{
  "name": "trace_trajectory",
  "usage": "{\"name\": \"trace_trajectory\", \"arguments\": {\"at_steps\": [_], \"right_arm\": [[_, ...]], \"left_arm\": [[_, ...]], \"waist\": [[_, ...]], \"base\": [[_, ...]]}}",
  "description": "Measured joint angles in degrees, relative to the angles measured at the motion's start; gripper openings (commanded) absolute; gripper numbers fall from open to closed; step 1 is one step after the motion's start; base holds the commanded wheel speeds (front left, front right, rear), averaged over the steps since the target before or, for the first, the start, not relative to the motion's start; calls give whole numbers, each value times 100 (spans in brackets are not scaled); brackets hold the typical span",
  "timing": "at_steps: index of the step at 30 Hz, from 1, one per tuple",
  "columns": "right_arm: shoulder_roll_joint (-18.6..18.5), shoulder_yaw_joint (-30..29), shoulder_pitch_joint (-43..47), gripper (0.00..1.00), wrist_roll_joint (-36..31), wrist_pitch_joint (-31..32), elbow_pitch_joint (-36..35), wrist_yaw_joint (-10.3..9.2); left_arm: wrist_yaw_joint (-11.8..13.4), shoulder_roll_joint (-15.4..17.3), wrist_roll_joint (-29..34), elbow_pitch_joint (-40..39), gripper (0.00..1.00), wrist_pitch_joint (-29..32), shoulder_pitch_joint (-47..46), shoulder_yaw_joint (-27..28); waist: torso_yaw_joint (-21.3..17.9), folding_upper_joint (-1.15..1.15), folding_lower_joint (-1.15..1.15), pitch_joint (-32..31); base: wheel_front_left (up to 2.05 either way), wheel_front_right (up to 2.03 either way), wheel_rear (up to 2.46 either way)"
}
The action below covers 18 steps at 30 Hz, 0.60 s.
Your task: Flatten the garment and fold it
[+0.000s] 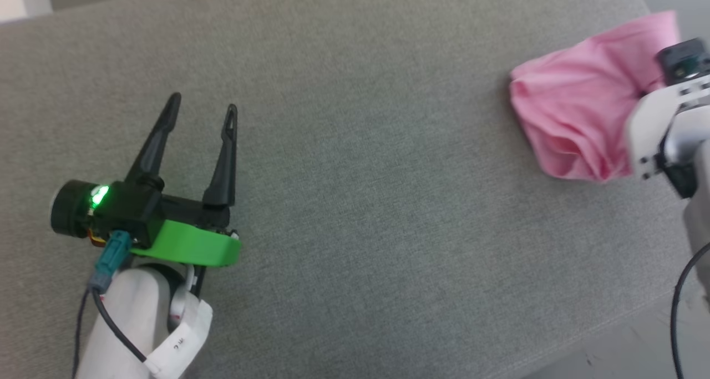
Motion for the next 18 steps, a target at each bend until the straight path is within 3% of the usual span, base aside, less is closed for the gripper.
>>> {"name": "trace_trajectory", "arguments": {"at_steps": [11,12,13,14,18], "right_arm": [[229,-1895,-304,0,-1753,-431,291,0],[266,-1998,-304,24,-1855,-448,311,0],[312,-2150,-304,74,-1937,-474,324,0],[347,-2270,-304,100,-2046,-499,336,0],[366,-2786,-291,100,-2384,-644,292,1]], "left_arm": [[1,187,9,-274,100,216,-69,-18],[3,188,8,-271,100,215,-69,-23],[5,188,8,-265,100,214,-67,-27],[8,187,5,-250,100,211,-63,-30],[25,109,-24,-107,100,88,-46,-81]], "waist": [[112,0,0,584],[141,0,0,589],[172,0,1,588],[197,0,0,573],[269,0,0,401]], "base": [[0,0,0],[0,0,0],[0,0,0],[0,0,0],[0,0,0]]}}
